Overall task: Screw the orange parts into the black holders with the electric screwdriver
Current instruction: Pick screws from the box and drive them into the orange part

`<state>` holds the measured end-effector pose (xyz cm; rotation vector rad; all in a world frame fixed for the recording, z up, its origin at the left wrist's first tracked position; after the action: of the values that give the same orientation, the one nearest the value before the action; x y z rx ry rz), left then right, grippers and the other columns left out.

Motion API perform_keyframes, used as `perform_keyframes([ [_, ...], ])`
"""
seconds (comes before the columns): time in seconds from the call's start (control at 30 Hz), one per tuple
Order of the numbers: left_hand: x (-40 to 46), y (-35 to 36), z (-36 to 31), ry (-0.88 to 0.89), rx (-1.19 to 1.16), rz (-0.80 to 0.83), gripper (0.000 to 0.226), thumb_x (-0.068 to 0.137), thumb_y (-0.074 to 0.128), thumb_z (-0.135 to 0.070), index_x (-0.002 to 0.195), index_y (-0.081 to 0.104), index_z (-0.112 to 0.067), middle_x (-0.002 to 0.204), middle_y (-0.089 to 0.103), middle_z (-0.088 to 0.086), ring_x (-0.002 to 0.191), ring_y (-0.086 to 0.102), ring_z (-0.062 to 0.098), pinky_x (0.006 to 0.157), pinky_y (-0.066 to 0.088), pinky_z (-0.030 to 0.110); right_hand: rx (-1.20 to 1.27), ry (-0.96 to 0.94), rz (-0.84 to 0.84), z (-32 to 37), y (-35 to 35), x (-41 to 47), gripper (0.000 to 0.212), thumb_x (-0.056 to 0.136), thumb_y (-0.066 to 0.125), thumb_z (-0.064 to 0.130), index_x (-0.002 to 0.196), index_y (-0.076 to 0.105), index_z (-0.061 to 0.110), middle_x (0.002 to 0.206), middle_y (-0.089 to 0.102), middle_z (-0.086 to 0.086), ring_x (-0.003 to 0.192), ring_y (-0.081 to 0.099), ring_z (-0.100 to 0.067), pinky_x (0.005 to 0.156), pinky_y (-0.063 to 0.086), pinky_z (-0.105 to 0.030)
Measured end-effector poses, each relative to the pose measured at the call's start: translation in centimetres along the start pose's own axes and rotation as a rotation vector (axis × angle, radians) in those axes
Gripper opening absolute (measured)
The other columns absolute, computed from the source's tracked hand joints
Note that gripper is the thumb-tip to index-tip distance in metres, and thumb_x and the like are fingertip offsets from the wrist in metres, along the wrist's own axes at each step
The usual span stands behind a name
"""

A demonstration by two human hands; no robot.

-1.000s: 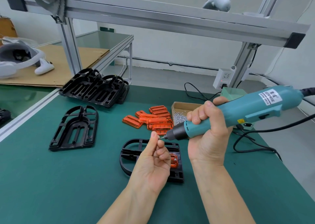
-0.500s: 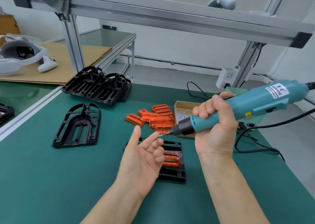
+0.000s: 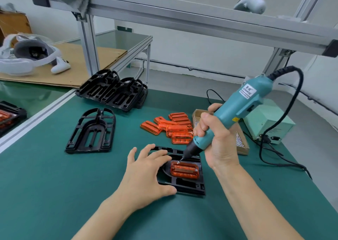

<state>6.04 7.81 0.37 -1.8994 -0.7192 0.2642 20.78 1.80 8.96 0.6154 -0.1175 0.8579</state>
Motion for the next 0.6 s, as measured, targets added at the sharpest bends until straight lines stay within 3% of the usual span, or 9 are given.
perform_keyframes([
  [0.27, 0.2, 0.3, 0.0, -0.012, -0.011, -0.028, 0.108, 0.063, 0.066, -0.061, 0.148, 0.006, -0.031, 0.144, 0.035, -0.025, 0.140, 0.001, -0.002, 0.113, -0.016, 0.036, -0.061, 0.025, 0.052, -1.3, 1.1, 0.1, 0.021, 0.075, 0.059, 0.000, 0.085, 0.053, 0.017, 0.052, 0.042, 0.001, 0.043, 0.039, -0.015, 0.049, 0.040, -0.025],
  [0.6, 0.0, 0.3, -0.1, 0.007, -0.015, -0.050, 0.106, 0.064, 0.065, -0.061, 0.147, 0.006, -0.030, 0.145, 0.035, -0.023, 0.140, 0.000, -0.001, 0.113, -0.016, 0.036, -0.154, 0.015, 0.114, -1.9, 1.8, 0.1, 0.017, 0.077, 0.059, 0.002, 0.086, 0.052, 0.014, 0.050, 0.044, -0.001, 0.045, 0.038, -0.018, 0.051, 0.041, -0.027],
])
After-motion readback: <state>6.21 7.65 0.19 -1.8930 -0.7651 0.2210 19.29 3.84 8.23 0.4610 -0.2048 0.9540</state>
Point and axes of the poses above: each hand's wrist, its own x-axis towards the middle knuckle, its own y-axis out of the palm, z = x × y, the point moved 6 cm from there along x, towards the middle knuckle
